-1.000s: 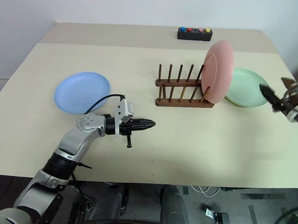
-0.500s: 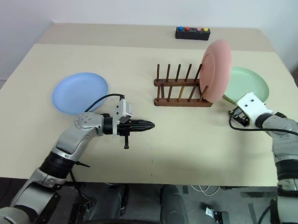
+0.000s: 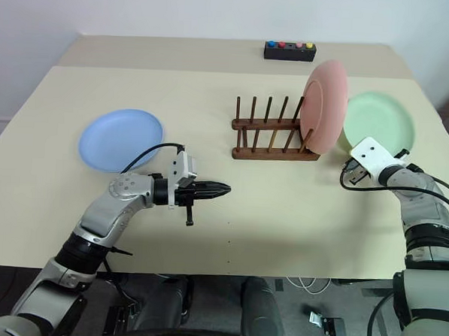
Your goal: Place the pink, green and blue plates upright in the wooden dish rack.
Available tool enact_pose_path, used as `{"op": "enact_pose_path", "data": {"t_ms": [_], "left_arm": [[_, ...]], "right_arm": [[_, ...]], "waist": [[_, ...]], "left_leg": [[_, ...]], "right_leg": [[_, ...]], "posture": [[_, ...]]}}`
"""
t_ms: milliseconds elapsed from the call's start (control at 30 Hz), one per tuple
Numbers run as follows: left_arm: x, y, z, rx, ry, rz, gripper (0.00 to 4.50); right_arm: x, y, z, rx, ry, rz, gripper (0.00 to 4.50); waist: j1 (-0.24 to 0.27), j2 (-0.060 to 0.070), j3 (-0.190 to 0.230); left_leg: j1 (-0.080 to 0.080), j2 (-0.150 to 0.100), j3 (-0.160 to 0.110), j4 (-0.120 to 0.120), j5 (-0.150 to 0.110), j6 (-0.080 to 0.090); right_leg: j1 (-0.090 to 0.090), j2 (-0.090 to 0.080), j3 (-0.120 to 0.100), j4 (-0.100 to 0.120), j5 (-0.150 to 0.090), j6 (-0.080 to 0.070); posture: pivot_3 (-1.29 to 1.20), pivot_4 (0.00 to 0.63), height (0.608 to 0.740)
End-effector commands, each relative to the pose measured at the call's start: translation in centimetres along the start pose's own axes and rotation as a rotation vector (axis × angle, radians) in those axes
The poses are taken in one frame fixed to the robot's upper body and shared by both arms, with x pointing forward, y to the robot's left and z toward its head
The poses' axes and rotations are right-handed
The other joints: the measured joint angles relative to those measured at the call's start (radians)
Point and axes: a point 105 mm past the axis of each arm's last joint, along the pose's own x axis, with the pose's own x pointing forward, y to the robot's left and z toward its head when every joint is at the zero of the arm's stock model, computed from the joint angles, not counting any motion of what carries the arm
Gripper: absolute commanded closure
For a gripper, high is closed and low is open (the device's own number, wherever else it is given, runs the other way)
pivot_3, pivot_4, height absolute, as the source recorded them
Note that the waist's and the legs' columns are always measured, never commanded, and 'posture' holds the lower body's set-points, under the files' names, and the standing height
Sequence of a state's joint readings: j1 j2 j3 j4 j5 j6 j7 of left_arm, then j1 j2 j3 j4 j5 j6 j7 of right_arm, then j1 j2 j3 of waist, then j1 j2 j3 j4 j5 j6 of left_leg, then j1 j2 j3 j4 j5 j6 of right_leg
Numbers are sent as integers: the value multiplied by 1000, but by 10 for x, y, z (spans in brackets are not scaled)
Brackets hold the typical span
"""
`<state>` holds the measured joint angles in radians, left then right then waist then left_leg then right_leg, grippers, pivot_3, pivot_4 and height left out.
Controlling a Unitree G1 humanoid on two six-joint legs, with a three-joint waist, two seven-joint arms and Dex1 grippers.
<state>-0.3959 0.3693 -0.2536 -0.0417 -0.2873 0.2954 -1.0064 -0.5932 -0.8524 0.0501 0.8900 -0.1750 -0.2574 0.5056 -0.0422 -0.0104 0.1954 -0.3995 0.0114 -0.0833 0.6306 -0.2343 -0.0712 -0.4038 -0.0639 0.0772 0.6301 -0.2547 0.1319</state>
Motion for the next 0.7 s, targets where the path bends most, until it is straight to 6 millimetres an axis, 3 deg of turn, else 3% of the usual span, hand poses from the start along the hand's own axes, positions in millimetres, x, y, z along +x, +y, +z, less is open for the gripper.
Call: {"op": "enact_pose_path", "data": {"t_ms": [33, 133, 267, 400, 467, 567, 700], "left_arm": [[3, 0, 12, 35, -34, -11, 4500], [4, 0, 12, 36, -34, -13, 4500], [5, -1, 12, 32, -35, -18, 4500], [5, -2, 10, 32, -30, -26, 4500], [5, -1, 11, 35, -29, -26, 4500], [5, 0, 11, 37, -29, -24, 4500], [-1, 8, 16, 43, -43, 17, 4500]], "right_arm": [[-10, -14, 0, -23, -16, -70, 4463], [-15, -18, 1, -70, -20, -107, 4463], [-42, -60, 18, -166, -51, -344, 4463], [-84, -115, 71, -144, -202, -628, 4463], [-101, -130, 102, -137, -303, -699, 4463], [-110, -132, 124, -120, -375, -714, 4463], [-124, -107, 201, 35, -745, -525, 4463]], "waist": [[0, 0, 0], [0, 0, 0], [1, 1, 0], [-4, 4, 0], [-4, 4, 0], [-1, 3, 0], [-2, 3, 0]], "left_leg": [[0, 0, 0, 0, 0, 0], [0, 0, 0, 0, 0, 0], [0, 0, 0, 0, 0, 0], [0, 0, 1, 0, 0, 0], [2, 0, 1, -1, 0, 0], [2, 0, 1, -1, 0, 0], [2, 0, 1, 0, 0, 0]], "right_leg": [[0, 0, 0, 0, 0, 0], [0, 0, 0, 0, 0, 0], [0, 0, 0, 0, 0, 0], [-1, 0, 2, 1, 0, 0], [-1, 1, 2, 2, 0, 0], [0, 1, 2, 2, 0, 0], [1, 0, 2, 1, 0, 0]], "posture": [[0, 150, 730], [0, 150, 730], [0, 150, 730], [0, 150, 730], [0, 150, 730], [0, 150, 730], [0, 150, 730]]}}
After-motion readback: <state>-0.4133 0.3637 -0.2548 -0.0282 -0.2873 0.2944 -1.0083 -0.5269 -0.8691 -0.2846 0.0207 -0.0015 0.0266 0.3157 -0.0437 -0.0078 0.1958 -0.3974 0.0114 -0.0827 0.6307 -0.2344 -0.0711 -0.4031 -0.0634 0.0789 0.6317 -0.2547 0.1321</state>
